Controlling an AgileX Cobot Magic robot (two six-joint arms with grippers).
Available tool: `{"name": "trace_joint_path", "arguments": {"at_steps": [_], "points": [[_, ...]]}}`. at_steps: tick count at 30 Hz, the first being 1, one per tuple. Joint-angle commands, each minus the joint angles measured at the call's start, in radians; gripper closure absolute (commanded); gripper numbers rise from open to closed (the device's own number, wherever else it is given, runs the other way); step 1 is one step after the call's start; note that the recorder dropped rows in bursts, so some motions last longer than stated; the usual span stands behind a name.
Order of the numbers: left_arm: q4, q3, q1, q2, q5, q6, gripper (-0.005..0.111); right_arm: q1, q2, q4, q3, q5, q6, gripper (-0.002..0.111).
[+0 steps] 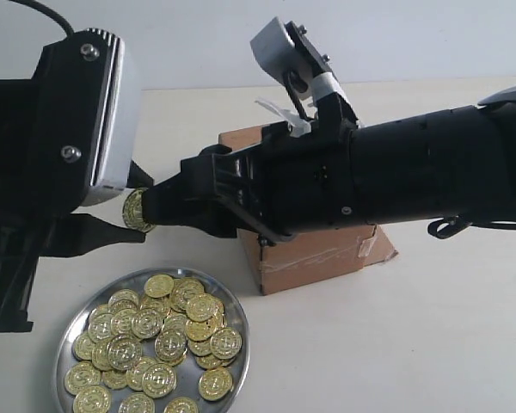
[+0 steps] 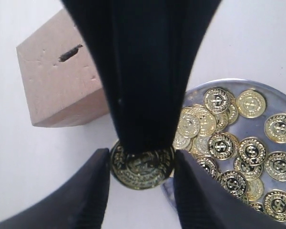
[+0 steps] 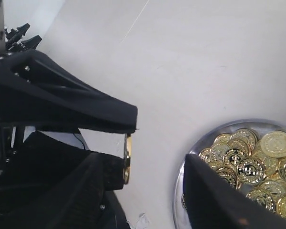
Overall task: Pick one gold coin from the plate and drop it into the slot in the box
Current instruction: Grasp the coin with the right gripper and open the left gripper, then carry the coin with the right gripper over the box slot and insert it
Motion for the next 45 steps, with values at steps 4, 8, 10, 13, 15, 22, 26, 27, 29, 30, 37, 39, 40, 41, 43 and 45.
{"name": "trace_joint_path", "arguments": {"at_steps": [4,8,10,13,15,22,26,27,29,30,37,39,40,41,43,45], "points": [[-0.072,0.002,-0.026,-0.008,-0.019,0.048,0.07,0.002,0.002,0.002,-0.01,-0.008,-0.012,0.058],[-0.072,0.002,-0.029,-0.008,-0.029,0.048,0.07,0.002,0.002,0.002,-0.01,-0.008,-0.012,0.058],[-0.072,0.002,-0.029,-0.008,-0.033,0.048,0.07,0.002,0.002,0.002,-0.01,-0.008,-0.012,0.058],[-0.072,0.002,-0.029,-0.008,-0.042,0.048,0.07,0.002,0.002,0.002,-0.01,-0.008,-0.012,0.059],[-0.072,0.002,-0.029,-0.008,-0.053,0.048,0.07,0.002,0.002,0.002,-0.01,-0.008,-0.012,0.062],[-0.072,0.002,-0.029,-0.006,-0.083,0.053,0.07,0.002,0.002,0.002,-0.01,-0.008,-0.012,0.092],[-0.072,0.002,-0.029,-0.006,-0.083,0.055,0.07,0.002,0.002,0.002,-0.01,-0.008,-0.012,0.108],[-0.072,0.002,-0.029,-0.006,-0.083,0.055,0.07,0.002,0.002,0.002,-0.01,-0.008,-0.012,0.108],[-0.072,0.002,-0.029,-0.006,-0.085,0.053,0.07,0.002,0.002,0.002,-0.01,-0.008,-0.012,0.108],[-0.072,0.002,-0.029,-0.006,-0.085,0.053,0.07,0.002,0.002,0.002,-0.01,-0.008,-0.012,0.108],[0.053,0.002,-0.029,-0.013,-0.089,-0.009,0.036,0.002,-0.005,0.002,-0.01,-0.065,-0.008,0.108],[0.153,0.002,-0.029,-0.026,-0.087,-0.11,0.031,0.002,-0.014,0.002,-0.01,-0.14,-0.008,0.108],[0.224,0.002,-0.029,-0.035,-0.078,-0.156,0.031,0.002,-0.023,0.002,-0.01,-0.195,-0.012,0.108],[0.265,0.002,-0.029,-0.047,-0.067,-0.2,0.031,0.002,-0.028,0.002,-0.01,-0.249,-0.012,0.108],[0.337,0.002,-0.029,-0.075,-0.044,-0.297,0.031,0.002,-0.043,0.002,-0.01,-0.402,-0.012,0.108],[0.354,0.002,-0.029,-0.102,-0.028,-0.362,0.031,0.002,-0.047,-0.022,-0.01,-0.546,-0.012,0.108]]}}
